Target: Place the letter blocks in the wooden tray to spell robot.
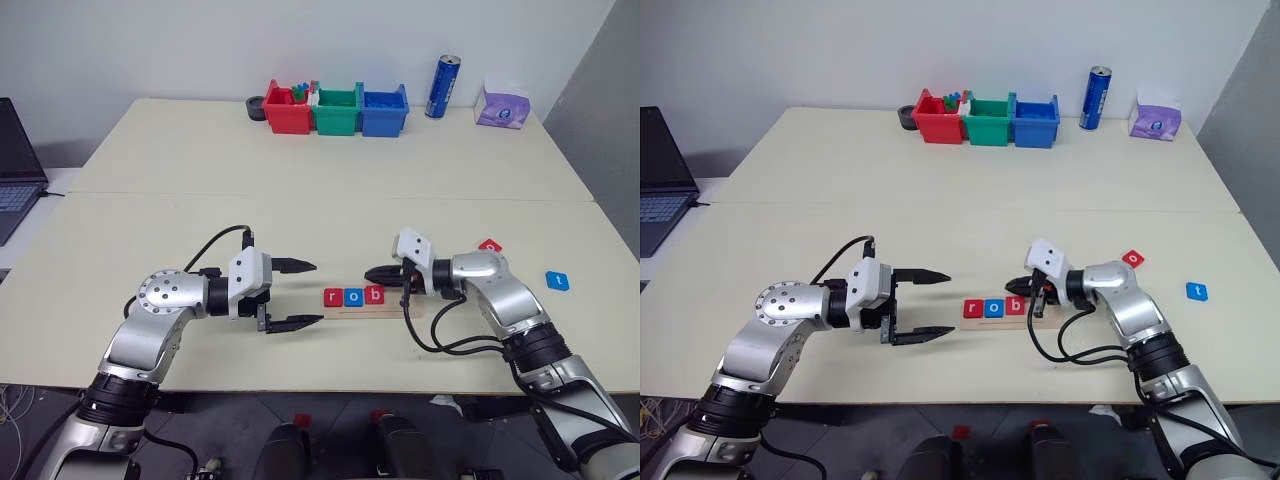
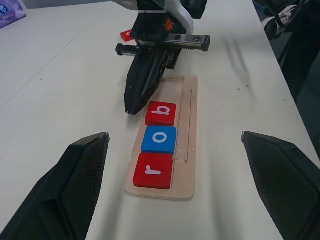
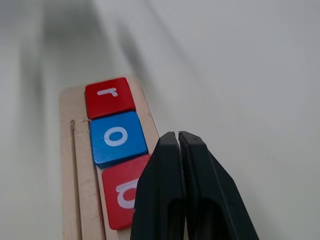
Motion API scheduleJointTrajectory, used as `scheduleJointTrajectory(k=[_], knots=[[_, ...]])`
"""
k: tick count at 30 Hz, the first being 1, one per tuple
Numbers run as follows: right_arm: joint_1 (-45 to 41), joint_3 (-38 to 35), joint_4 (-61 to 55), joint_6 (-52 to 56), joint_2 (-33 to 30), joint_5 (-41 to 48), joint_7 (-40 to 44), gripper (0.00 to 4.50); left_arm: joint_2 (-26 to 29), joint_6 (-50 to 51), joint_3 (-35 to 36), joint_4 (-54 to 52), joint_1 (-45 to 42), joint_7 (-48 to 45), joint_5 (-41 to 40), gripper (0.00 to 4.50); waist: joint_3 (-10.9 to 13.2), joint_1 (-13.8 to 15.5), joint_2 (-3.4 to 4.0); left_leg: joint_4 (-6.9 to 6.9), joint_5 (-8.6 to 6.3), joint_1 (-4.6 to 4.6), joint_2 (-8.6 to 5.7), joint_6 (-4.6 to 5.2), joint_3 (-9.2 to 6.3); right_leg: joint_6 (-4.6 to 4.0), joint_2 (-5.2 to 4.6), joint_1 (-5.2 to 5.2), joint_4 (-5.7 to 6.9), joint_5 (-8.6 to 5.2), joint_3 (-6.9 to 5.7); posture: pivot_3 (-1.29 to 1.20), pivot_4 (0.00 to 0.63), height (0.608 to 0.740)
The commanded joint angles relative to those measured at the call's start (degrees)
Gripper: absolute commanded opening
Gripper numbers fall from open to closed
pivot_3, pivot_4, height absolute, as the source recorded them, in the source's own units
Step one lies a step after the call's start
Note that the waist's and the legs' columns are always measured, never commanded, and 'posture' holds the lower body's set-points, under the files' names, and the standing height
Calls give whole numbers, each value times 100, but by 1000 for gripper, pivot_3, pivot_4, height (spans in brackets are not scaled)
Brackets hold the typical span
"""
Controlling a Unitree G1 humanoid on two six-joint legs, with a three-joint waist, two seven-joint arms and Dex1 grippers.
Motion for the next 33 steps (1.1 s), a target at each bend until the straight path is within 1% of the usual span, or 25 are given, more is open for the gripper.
scheduleJointTrajectory(k=[1,6,33], knots=[[-152,-47,99,-301,-11,-120,-44,38,52,21,141,-233,-6,73,-65,4500,0,0,0,0,0,0,0,0,0,0,0,0,0,0,0,0,150,740],[-138,-48,165,-446,-29,-175,-23,38,62,49,135,-247,-20,101,-69,4500,0,-1,0,0,0,0,0,0,0,0,0,0,0,0,1,0,150,740],[113,79,-233,-752,-208,-356,260,38,22,7,117,-96,-157,108,-27,4500,0,0,0,0,0,1,0,0,-1,0,0,0,0,0,1,0,150,740]])
